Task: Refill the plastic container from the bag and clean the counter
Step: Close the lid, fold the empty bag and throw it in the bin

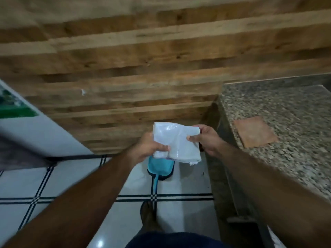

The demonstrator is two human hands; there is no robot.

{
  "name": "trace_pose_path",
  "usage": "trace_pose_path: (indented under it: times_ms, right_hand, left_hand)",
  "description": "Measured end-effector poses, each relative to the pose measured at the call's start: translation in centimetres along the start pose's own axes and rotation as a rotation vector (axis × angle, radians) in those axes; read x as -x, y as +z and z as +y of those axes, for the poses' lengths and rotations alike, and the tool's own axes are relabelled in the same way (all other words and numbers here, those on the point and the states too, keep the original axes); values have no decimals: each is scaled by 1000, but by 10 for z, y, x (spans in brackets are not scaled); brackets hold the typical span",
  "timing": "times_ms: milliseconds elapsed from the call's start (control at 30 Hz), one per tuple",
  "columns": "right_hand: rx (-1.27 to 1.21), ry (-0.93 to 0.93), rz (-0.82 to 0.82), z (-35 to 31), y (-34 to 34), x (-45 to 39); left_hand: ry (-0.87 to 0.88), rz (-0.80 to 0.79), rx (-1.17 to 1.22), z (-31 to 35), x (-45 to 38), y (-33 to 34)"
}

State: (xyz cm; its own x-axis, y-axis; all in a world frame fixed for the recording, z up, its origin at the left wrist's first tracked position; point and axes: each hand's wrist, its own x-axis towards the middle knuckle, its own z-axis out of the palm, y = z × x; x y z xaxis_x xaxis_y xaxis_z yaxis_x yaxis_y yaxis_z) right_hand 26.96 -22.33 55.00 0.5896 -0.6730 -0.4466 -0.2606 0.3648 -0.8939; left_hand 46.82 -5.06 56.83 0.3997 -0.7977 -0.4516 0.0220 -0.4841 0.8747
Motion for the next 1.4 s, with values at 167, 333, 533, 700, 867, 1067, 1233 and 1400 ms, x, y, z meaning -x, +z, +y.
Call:
trace_pose_path:
  times_ms: [167, 333, 533, 700, 867, 1067, 1233, 1400]
  right_hand:
    - [207, 67, -39, 12, 94, -67]
    - [323, 238, 115, 88, 168, -133]
    - [333, 628, 118, 231, 218, -193]
    - [412, 759, 120, 348, 246, -242]
    - [356, 824, 186, 438, 262, -293]
    - [75, 809, 217, 522, 261, -347]
    - [-8, 838, 267, 509, 255, -351]
    - [89, 729, 414, 474, 202, -320]
  left_hand:
    - [-45, 258, 7, -62, -32, -78]
    - [-153, 447, 34, -144, -84, -147]
    - [-297, 423, -207, -252, -145, -189]
    - [-327, 445, -265, -345, -191, -191]
    - [-346, 451, -290, -428, -239, -186]
    - [-364, 481, -158, -501, -280, -177]
    - [-355, 483, -254, -504, -295, -179]
    - [-285, 338, -362, -466, -314, -166]
